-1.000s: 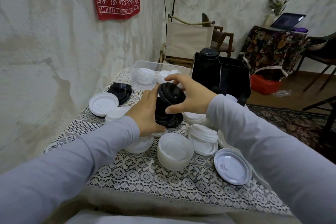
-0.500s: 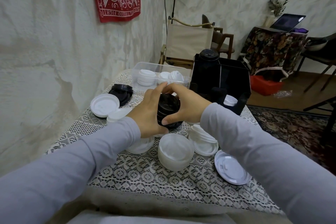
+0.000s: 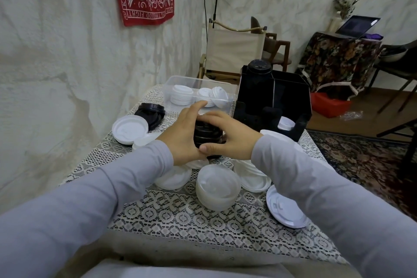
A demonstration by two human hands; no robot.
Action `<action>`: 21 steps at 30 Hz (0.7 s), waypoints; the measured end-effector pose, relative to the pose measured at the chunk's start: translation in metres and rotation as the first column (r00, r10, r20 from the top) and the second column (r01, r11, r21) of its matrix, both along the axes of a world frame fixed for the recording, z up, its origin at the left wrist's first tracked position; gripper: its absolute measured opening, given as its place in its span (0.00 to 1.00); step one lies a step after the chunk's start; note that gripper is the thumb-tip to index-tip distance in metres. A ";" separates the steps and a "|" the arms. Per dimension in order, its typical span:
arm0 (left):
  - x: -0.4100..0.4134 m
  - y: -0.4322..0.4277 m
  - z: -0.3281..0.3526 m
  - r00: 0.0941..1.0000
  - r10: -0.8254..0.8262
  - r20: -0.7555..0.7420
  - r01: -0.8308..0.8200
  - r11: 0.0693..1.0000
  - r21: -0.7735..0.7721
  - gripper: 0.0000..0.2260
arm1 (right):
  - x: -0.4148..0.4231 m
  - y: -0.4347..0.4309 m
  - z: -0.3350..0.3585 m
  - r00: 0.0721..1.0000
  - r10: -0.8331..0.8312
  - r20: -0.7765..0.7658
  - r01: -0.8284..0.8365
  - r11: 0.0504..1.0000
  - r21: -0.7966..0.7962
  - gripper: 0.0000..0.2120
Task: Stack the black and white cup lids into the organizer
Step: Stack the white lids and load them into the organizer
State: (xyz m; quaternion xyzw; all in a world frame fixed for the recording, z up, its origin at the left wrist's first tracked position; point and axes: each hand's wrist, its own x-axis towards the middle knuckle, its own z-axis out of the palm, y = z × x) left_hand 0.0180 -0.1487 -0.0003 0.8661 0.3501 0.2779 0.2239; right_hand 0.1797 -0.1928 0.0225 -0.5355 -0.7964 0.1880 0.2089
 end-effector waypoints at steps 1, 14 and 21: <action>0.000 0.001 0.000 1.000 0.002 0.007 -0.002 1.000 -0.005 0.47 | 0.001 -0.001 -0.001 1.000 0.007 0.000 -0.007 1.000 -0.021 0.35; 0.005 -0.002 0.005 0.992 -0.008 0.130 0.020 0.995 -0.094 0.47 | -0.003 -0.004 -0.016 0.956 -0.148 0.254 0.018 0.892 0.451 0.34; 0.004 -0.004 0.011 0.994 -0.023 0.110 0.039 0.989 -0.145 0.52 | 0.003 0.002 -0.019 0.942 -0.181 0.281 -0.020 0.808 0.588 0.38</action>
